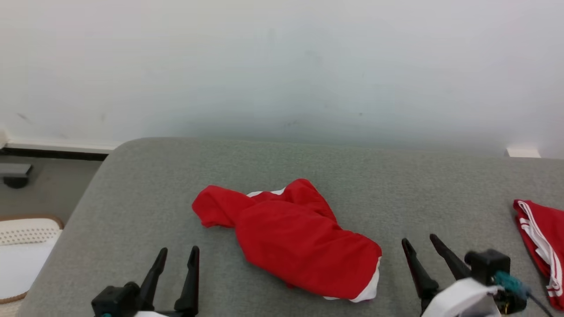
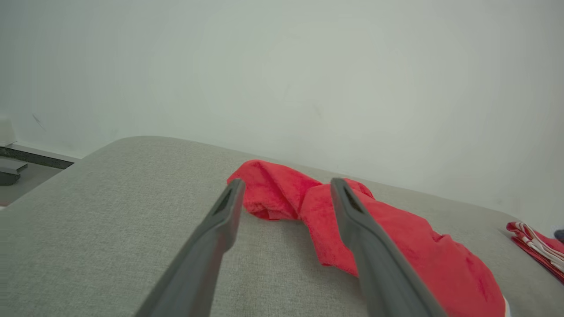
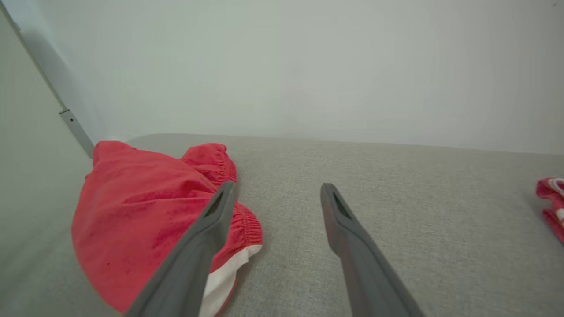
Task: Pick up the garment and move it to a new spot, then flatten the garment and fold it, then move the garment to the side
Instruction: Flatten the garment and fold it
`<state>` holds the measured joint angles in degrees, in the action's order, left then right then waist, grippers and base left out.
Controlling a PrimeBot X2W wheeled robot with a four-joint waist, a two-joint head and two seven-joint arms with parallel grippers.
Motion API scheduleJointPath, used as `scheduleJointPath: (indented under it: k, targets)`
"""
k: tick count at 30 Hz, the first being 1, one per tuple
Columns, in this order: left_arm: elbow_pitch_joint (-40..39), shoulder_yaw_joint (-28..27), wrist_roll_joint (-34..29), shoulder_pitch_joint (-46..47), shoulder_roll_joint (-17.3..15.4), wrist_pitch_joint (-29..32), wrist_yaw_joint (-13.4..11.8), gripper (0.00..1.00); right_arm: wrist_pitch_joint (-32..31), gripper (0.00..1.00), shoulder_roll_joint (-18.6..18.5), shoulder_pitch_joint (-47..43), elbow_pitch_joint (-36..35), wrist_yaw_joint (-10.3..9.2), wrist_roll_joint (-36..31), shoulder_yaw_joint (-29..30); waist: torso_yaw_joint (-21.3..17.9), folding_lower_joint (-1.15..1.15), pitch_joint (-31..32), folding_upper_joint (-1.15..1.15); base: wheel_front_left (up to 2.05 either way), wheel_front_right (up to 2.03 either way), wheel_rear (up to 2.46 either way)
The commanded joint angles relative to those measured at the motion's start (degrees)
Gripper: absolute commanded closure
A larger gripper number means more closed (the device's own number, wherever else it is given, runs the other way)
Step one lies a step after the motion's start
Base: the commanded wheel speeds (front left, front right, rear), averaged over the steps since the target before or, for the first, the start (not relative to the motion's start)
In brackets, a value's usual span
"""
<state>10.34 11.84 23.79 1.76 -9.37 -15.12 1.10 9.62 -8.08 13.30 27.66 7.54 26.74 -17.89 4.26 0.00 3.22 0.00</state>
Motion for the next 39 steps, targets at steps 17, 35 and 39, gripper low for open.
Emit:
scheduleJointPath:
  k: [17, 35, 39]
  targets:
    - [2.6, -2.4, -4.3, 1.2, 2.7, 0.0, 3.2, 0.00, -21.6, 0.00, -2.0, 11.5, 19.4, -0.12, 18.2, -11.6, 9.2, 0.00, -1.4, 0.00, 0.00, 0.00, 0.00]
    - [4.1, -4.1, -5.7, 0.4, 4.2, 0.0, 4.7, 0.00, -6.0, 1.00, -5.2, 16.2, 19.7, -0.12, 23.8, -15.1, 6.7, 0.00, -0.8, 0.00, 0.00, 0.00, 0.00]
    - [4.3, -4.3, -5.9, 0.2, 4.4, 0.0, 4.9, 0.00, -2.8, 1.00, -6.9, 16.8, 19.8, -0.12, 25.8, -12.8, 4.3, 0.00, -0.9, 0.00, 0.00, 0.00, 0.00]
